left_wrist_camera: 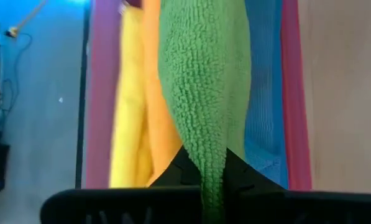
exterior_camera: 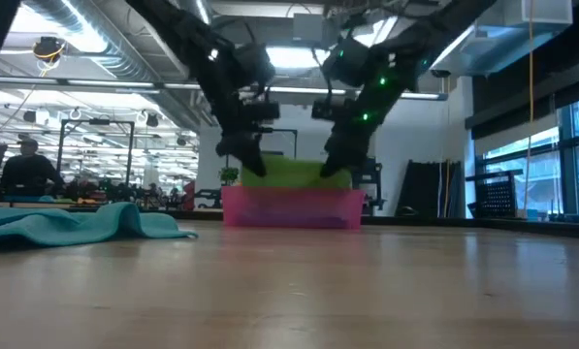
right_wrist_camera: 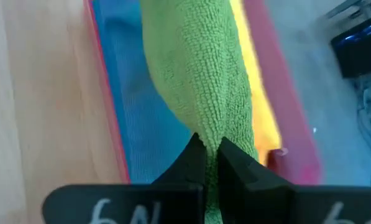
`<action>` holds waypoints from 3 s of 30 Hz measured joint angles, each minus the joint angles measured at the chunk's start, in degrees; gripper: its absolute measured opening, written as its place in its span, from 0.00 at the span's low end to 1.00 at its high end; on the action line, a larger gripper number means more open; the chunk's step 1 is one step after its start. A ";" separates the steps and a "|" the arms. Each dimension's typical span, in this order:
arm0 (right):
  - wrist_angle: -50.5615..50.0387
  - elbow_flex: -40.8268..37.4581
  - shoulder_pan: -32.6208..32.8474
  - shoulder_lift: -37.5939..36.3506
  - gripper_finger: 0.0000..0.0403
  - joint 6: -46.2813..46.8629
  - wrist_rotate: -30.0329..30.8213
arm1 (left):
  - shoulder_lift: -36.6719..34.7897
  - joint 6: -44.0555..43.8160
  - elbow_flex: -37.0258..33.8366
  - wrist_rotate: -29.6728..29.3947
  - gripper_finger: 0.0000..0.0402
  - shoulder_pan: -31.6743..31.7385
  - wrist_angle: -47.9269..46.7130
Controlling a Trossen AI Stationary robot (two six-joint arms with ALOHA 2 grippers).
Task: Roll microfiber towels into tight, uniform cylinder then place into a basket
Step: Put the green microfiber towel into the red bin, then fold the blue microfiber towel
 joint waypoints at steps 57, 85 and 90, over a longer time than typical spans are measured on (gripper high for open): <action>-2.83 -7.74 22.82 -24.91 0.57 14.10 -11.42 | -16.22 -52.32 -12.82 3.74 0.38 -40.86 -37.04; 0.43 -7.98 23.19 -23.22 0.57 15.65 -10.84 | -16.19 -91.59 -22.15 0.16 0.38 -47.28 -29.24; 0.49 -7.98 23.19 -23.22 0.57 15.80 -10.82 | -16.19 -93.75 -24.73 2.28 0.38 -48.18 -28.77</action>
